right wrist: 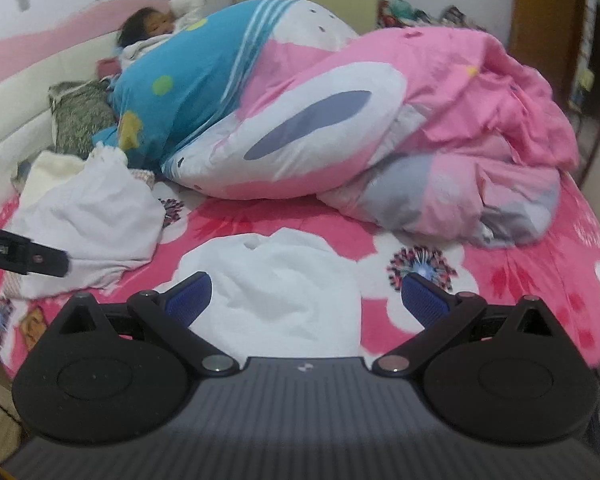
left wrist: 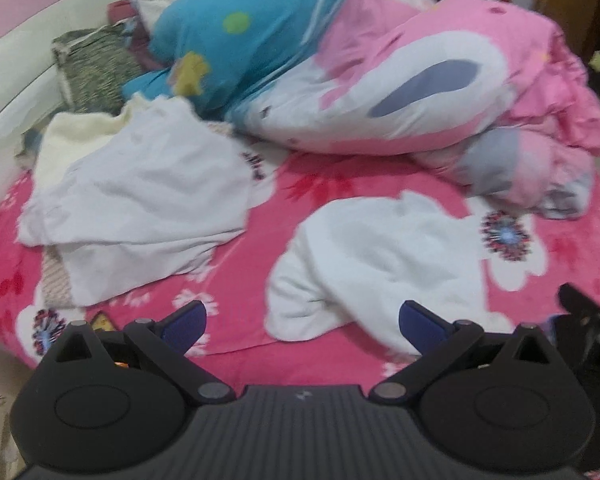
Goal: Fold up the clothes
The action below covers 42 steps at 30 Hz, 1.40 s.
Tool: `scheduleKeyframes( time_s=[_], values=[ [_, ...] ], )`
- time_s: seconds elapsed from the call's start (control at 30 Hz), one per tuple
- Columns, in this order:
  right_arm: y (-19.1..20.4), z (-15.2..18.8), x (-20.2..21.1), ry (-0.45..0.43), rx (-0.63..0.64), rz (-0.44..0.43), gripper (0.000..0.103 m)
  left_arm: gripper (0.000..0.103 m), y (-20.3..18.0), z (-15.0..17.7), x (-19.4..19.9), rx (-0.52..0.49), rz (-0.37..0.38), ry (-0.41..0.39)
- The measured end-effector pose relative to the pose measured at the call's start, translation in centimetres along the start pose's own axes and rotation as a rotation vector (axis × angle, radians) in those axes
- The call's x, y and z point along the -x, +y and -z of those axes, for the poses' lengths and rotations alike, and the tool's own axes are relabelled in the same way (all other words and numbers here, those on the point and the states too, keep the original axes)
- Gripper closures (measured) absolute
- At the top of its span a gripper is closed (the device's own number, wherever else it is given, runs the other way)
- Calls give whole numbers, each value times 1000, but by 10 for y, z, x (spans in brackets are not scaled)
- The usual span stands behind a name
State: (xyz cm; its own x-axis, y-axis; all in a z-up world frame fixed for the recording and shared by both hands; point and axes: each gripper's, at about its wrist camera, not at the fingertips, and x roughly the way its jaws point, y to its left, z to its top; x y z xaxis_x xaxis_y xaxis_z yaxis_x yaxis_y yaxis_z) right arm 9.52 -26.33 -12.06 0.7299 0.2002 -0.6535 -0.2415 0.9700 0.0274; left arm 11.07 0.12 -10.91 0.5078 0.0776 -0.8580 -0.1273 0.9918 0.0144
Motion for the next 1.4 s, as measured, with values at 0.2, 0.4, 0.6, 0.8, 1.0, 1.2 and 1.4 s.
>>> scheduleKeyframes(
  time_s=[0.2,0.4,0.6,0.8,1.0,1.2,1.4],
  values=[
    [1,11,-54,9,13,26,1,0,6,-3,-69,6,-15,-15],
    [-7,24,-124,190,-33,34,1,14,-18,-12,-158,-110,105,27],
    [-45,30,-207,224,-250,-9,1,30,-35,-38,-221,-181,144,14],
    [-99,46,-304,309,-521,-77,5,67,-48,-54,-278,-261,194,108],
    [-108,67,-307,344,-802,-355,55,103,-46,-42,-274,-231,201,127],
    [-73,62,-254,240,-766,-656,76,103,-34,-23,-238,-214,222,131],
    [-8,76,-228,364,-598,-832,77,102,-17,-16,-206,-160,285,148]
  ],
)
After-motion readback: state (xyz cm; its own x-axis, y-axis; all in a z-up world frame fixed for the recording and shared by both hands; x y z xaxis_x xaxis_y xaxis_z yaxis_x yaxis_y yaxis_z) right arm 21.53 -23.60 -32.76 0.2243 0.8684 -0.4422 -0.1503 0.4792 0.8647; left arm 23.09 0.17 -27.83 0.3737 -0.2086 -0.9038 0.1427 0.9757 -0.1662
